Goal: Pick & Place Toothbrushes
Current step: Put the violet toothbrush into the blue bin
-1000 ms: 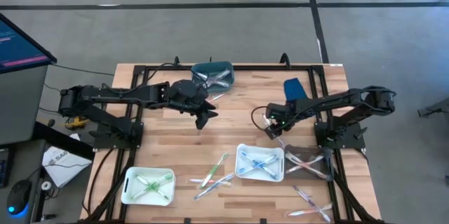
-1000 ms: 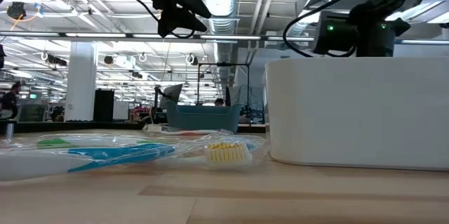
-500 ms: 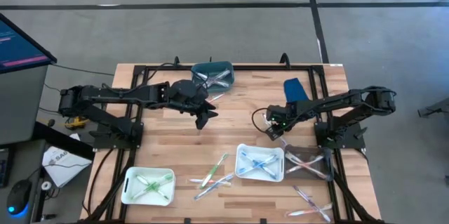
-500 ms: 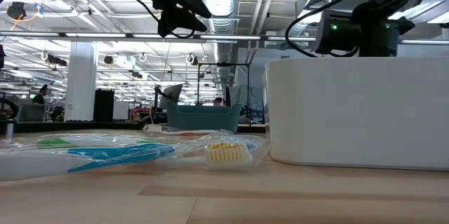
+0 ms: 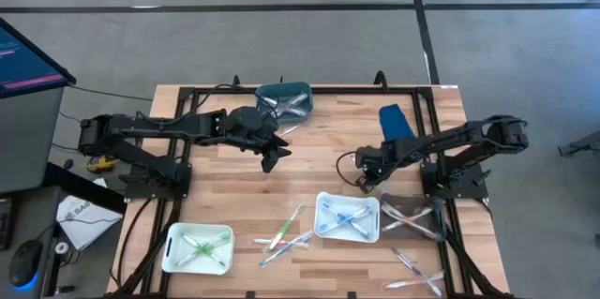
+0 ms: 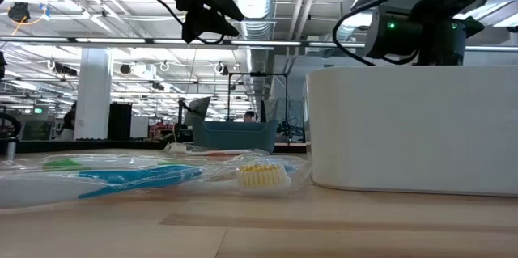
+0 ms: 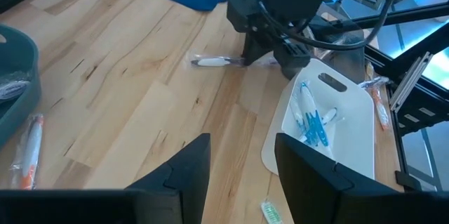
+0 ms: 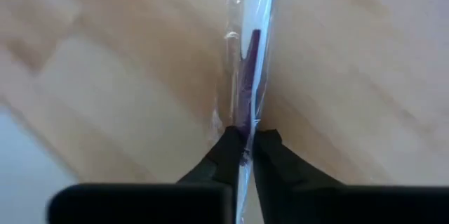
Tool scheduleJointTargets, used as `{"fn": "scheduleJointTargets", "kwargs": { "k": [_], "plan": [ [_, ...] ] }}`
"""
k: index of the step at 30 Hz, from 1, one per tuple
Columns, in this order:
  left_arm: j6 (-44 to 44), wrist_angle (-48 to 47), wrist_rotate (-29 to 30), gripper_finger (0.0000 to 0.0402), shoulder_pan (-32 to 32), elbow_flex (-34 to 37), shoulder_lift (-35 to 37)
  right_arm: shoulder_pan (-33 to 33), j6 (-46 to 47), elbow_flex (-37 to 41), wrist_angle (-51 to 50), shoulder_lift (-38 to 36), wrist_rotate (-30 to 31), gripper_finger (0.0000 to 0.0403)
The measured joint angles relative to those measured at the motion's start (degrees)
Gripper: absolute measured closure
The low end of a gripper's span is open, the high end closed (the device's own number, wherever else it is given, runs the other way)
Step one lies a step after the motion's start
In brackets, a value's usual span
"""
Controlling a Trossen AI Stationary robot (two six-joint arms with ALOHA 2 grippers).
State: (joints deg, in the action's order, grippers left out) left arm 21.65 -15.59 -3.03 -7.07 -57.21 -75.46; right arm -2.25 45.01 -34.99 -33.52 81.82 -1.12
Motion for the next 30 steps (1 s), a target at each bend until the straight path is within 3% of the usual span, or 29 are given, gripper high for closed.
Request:
{"fn": "scheduleJointTargets", "kwargs": {
  "k": [7, 14, 19, 30],
  "plan": [
    [-1.05, 0.18, 0.00, 0.0248, 0.00, 0.00, 0.00, 0.41, 0.03, -0.32, -0.27, 0.01, -1.19, 0.0387],
    [-3.21, 0.28, 0.00, 0.0248, 0.00, 0.00, 0.00, -0.40, -0.44, -5.99, -3.31, 0.26, -2.27, 0.0398],
    [-6.25, 0.30, 0.00, 0.0248, -0.02, 0.00, 0.00, -3.21, -1.46, -11.16, -4.18, 0.20, -2.41, 0.0401],
    [-11.12, 0.72, 0.02, 0.0248, -0.02, 0.00, 0.00, -10.86, -1.66, -20.13, -4.16, 0.15, -10.20, 0.0401]
  ]
}}
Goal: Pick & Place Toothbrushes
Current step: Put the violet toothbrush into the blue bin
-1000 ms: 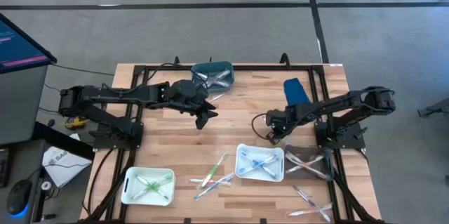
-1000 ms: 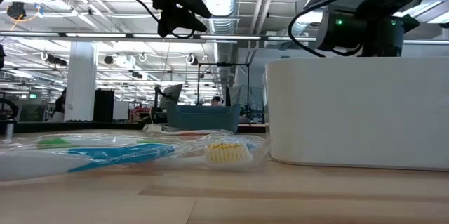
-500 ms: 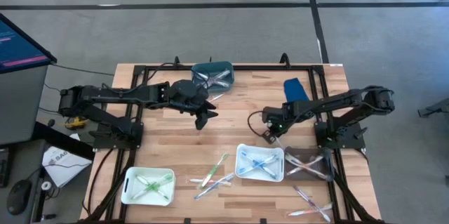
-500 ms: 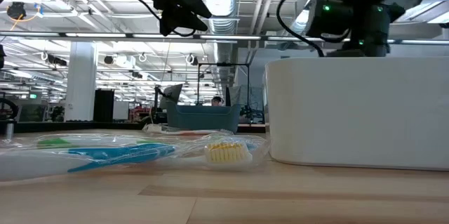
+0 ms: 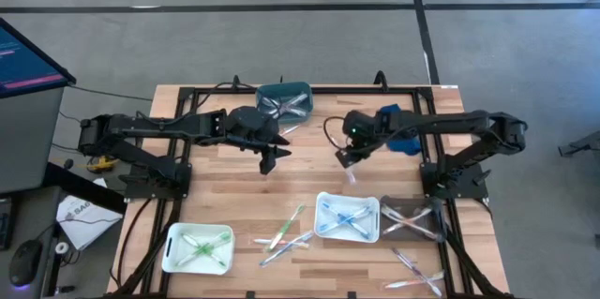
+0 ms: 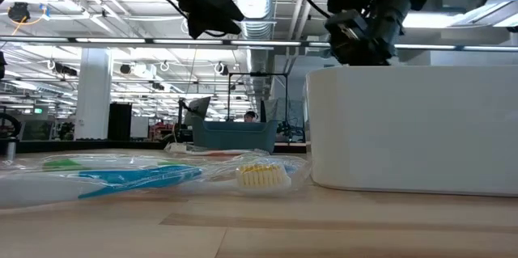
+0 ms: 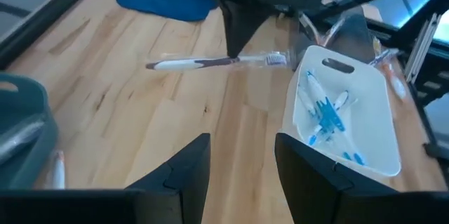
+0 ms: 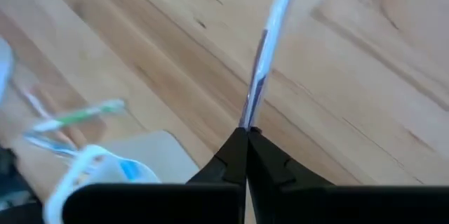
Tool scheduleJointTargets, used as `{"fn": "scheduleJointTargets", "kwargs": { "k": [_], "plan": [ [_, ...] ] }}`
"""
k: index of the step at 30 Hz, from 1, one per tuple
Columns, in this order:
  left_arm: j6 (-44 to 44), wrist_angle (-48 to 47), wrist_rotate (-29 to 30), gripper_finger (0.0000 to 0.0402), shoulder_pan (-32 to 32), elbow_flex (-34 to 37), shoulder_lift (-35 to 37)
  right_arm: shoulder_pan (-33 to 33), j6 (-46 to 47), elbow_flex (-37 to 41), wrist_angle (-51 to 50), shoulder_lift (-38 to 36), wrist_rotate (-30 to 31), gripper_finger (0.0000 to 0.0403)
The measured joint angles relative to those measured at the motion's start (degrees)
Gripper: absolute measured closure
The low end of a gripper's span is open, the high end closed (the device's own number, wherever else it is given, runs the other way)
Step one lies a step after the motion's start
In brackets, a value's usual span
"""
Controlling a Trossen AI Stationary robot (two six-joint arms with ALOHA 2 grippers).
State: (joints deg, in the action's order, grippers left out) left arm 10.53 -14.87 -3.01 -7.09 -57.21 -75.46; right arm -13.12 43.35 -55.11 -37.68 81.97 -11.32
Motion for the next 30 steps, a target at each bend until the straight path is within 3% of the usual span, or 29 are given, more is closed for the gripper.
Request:
{"fn": "scheduleJointTargets", "kwargs": {
  "k": [9, 17, 20, 25, 30],
  "plan": [
    [-13.60, 0.56, 0.00, 0.0248, 0.00, 0.02, 0.00, -3.00, 1.08, -3.50, 1.50, -0.06, -5.88, 0.0402],
    [-22.08, 6.13, -0.30, 0.0248, 0.62, 0.02, 0.00, -3.22, 7.21, -3.61, 12.51, -0.08, -15.09, 0.0402],
    [-30.73, 9.59, 0.29, 0.0248, 2.14, 0.02, 0.00, -3.22, 10.73, -3.61, 15.36, -0.08, -17.82, 0.0402],
    [-48.88, 12.51, 8.12, 0.0235, 7.15, 0.02, -2.22, -3.22, 15.10, -3.61, 21.77, -0.08, -20.65, 0.0403],
    [-56.00, 13.60, 19.76, 0.0195, 10.36, 0.09, -8.28, -3.52, 18.18, -3.65, 29.10, -0.12, -20.78, 0.0403]
  ]
}}
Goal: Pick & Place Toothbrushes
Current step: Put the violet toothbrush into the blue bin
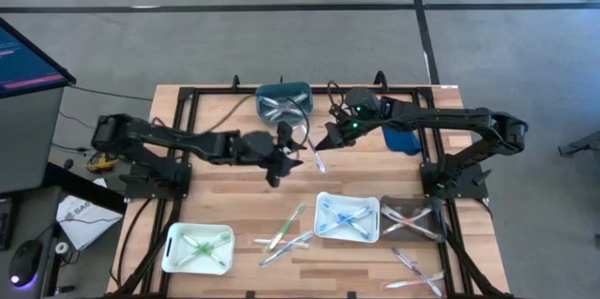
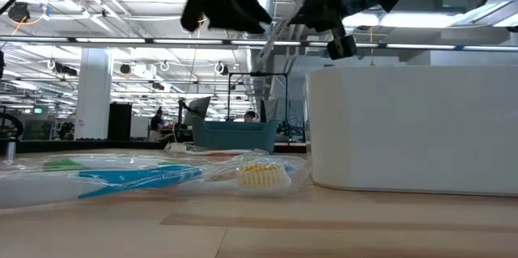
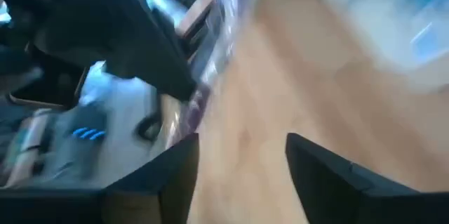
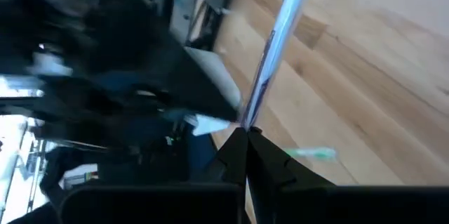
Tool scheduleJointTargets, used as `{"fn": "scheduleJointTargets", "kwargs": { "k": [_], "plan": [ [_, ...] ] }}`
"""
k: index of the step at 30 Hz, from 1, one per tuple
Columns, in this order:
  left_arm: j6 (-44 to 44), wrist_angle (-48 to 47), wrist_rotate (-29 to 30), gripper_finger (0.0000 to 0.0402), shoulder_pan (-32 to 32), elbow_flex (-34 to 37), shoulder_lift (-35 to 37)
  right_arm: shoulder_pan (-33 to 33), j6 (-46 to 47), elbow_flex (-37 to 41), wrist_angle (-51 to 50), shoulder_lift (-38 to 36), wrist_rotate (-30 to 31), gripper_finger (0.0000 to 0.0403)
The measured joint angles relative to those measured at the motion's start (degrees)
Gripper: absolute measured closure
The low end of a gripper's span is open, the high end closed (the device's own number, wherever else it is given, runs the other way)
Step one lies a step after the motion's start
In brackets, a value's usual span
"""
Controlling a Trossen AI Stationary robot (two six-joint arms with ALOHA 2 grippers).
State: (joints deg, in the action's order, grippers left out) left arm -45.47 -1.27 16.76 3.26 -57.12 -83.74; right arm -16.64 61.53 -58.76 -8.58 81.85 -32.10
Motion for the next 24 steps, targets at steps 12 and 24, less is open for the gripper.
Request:
{"fn": "scheduleJointTargets", "kwargs": {
  "k": [12, 24],
  "plan": [
    [-2.74, 8.84, 11.21, 0.0131, 2.14, -0.06, -3.15, -0.31, 0.33, 0.00, 0.50, -0.03, 0.37, 0.0403],
    [-2.32, 9.24, 11.52, 0.0165, -2.55, -0.06, -3.15, -0.27, 1.56, 0.00, 1.73, -0.03, 0.18, 0.0403]
  ]
}}
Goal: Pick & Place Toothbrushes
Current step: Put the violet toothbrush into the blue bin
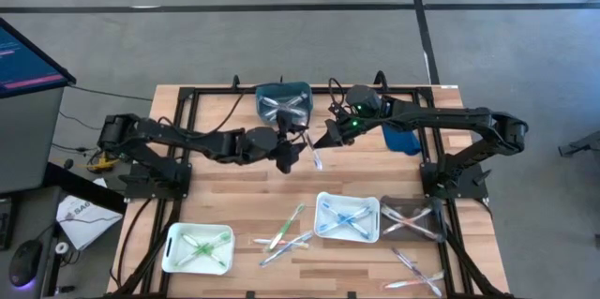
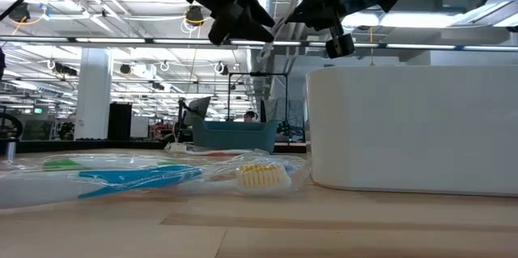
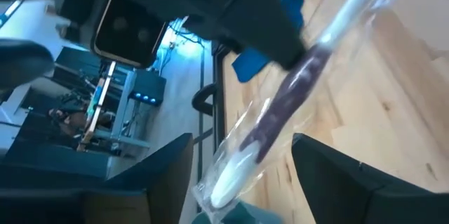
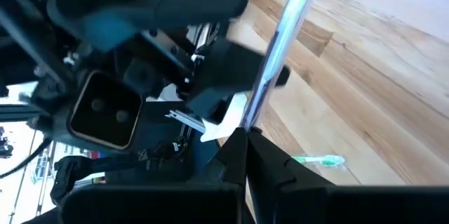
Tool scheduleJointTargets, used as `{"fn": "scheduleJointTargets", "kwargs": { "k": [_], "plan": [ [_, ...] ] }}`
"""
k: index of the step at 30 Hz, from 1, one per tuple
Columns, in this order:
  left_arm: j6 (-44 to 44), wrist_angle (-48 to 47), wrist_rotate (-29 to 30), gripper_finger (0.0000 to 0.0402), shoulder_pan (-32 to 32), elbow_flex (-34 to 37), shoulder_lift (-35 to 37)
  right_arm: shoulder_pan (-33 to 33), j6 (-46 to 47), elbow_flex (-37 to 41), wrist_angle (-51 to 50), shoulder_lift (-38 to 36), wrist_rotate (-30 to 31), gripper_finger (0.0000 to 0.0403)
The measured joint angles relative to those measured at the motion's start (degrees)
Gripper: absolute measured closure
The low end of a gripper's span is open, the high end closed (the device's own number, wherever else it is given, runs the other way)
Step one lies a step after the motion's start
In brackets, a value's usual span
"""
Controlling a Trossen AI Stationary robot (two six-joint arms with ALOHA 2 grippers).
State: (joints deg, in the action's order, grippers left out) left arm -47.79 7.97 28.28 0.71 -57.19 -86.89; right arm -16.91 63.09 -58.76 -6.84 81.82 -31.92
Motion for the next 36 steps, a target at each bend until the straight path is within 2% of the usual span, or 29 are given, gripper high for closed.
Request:
{"fn": "scheduleJointTargets", "kwargs": {
  "k": [15, 27, 32, 36],
  "plan": [
    [0.04, 0.07, -4.17, 0.0198, -0.68, 0.00, 0.00, 0.00, 1.26, 0.00, 3.36, 0.02, 0.02, 0.0403],
    [0.07, 0.26, -4.28, 0.0228, -0.68, 0.00, 0.01, -0.04, 1.46, 0.00, 4.30, 0.02, 0.23, 0.0403],
    [0.07, 0.24, -3.77, 0.0265, -0.68, 0.00, 0.02, -0.06, -0.41, 0.02, 4.63, 0.02, 1.43, 0.0403],
    [0.09, 0.20, -0.37, 0.0328, 0.23, 0.00, 0.03, -0.09, -1.40, 0.03, 7.34, 0.04, 1.79, 0.0403]
  ]
}}
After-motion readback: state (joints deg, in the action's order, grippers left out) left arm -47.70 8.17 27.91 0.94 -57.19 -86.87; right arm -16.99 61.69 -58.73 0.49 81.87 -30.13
